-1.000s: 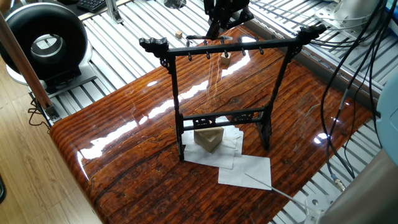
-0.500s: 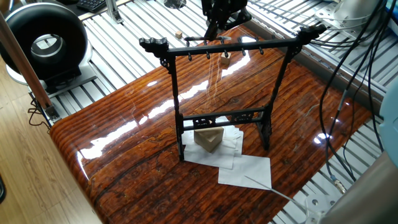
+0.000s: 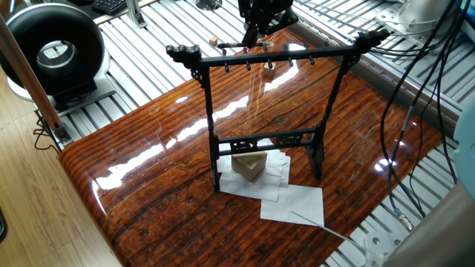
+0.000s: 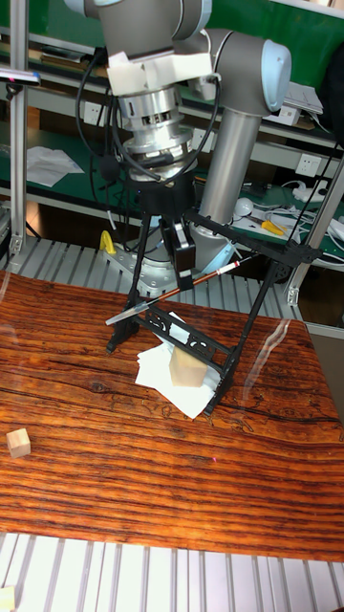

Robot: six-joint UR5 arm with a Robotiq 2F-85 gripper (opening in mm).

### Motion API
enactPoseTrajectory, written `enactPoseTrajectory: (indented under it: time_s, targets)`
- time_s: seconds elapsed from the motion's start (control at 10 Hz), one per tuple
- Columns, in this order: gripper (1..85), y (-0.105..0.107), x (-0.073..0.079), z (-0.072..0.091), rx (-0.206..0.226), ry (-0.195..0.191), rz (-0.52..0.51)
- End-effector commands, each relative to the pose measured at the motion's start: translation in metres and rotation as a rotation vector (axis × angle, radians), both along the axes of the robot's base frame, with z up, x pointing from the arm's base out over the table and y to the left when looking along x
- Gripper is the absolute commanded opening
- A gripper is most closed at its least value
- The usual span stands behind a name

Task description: Place the brush on the pen rack

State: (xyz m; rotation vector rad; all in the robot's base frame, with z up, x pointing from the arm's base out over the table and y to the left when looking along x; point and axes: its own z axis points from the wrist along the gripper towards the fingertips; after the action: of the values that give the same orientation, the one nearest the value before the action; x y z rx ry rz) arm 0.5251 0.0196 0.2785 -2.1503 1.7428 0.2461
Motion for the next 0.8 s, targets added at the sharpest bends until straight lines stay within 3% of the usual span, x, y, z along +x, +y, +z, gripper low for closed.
enactPoseTrajectory:
  time_s: [0.0, 0.3, 0.5, 0.7]
  targets:
    - [1.0, 0.0004, 0.0029, 0.0008, 0.029, -0.018, 0.007]
    - [1.0, -0.0029, 0.0049, -0.0024, 0.034, -0.032, 0.012]
    - [1.0, -0.0006, 0.0068, -0.0043, 0.062, -0.034, 0.008]
    - [1.0, -0.0024, 0.0075, -0.0052, 0.055, -0.037, 0.008]
